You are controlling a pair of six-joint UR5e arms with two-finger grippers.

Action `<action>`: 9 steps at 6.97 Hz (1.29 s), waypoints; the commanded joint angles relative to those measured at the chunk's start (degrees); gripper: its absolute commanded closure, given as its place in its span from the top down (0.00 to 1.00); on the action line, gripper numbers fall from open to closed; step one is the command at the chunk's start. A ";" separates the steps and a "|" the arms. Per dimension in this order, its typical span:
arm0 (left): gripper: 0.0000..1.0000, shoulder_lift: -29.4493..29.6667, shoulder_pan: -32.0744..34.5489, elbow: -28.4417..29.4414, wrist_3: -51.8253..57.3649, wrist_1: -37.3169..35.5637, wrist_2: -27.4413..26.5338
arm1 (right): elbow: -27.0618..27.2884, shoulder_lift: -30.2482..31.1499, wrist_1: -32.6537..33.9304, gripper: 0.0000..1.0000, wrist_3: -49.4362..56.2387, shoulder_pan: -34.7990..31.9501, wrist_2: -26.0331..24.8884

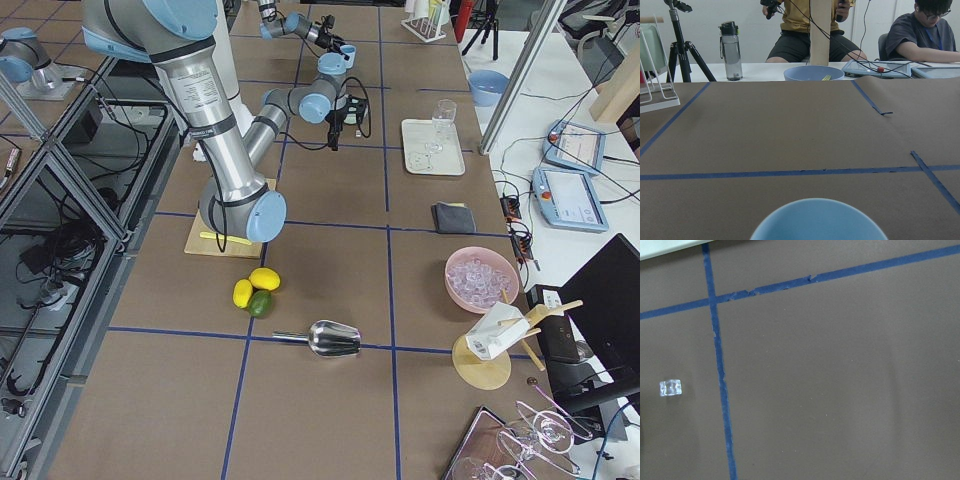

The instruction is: Pour ice into bowl

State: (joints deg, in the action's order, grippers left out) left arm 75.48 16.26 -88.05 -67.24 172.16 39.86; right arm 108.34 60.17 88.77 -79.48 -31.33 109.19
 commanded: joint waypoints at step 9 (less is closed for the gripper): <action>1.00 -2.55 16.40 -13.89 15.88 -10.20 15.74 | -24.97 -21.57 -5.14 1.00 -4.44 3.73 -4.50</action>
State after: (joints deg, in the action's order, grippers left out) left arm 71.30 28.26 -100.46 -54.62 167.11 52.43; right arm 88.78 41.89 87.18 -82.51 -27.77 105.70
